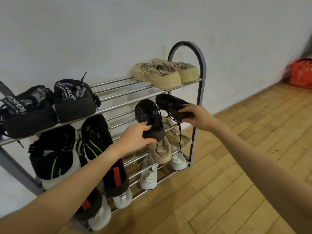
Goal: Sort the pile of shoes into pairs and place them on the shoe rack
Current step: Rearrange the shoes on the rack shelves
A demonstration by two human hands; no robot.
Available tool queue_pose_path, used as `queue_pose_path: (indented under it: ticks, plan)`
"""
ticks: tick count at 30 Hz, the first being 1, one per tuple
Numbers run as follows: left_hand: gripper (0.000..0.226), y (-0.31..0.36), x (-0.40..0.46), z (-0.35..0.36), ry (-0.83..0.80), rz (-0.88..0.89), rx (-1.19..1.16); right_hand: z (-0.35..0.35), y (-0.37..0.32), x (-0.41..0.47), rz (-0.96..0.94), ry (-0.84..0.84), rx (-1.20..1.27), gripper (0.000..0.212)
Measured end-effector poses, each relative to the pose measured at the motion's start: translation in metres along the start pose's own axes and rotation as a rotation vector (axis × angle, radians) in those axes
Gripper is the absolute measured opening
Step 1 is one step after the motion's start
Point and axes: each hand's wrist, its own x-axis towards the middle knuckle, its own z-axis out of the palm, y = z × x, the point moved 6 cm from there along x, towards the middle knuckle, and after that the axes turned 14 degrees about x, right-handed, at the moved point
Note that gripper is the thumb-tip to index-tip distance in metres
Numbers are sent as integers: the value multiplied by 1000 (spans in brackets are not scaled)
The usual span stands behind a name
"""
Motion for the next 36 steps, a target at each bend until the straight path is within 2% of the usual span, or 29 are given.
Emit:
queue_pose_path:
  ticks: [5,12,22,26,28,30,31,33,36]
  plan:
    - [56,-4,4,13,9,-95,-38,-15,26,6,66,28,-43,40]
    - [49,19,16,16,129,-183,-143,3,40,-3,17,97,-78,44]
    - [45,48,45,23,196,-121,-33,5,39,-2,52,143,-60,42]
    - [50,40,49,27,85,-79,-23,9,39,-5,73,183,-69,43]
    - [61,34,45,27,-37,-80,-86,13,38,-7,96,189,-96,45]
    - [71,29,30,19,-81,-90,-59,20,36,-11,143,207,-123,51]
    - [71,28,19,10,-47,-86,-21,25,31,-15,168,227,-135,55]
    - [61,29,-13,-14,121,-34,50,35,11,-27,148,338,-104,57]
    - [38,21,-71,-51,429,39,117,59,-35,-50,-63,575,-43,40]
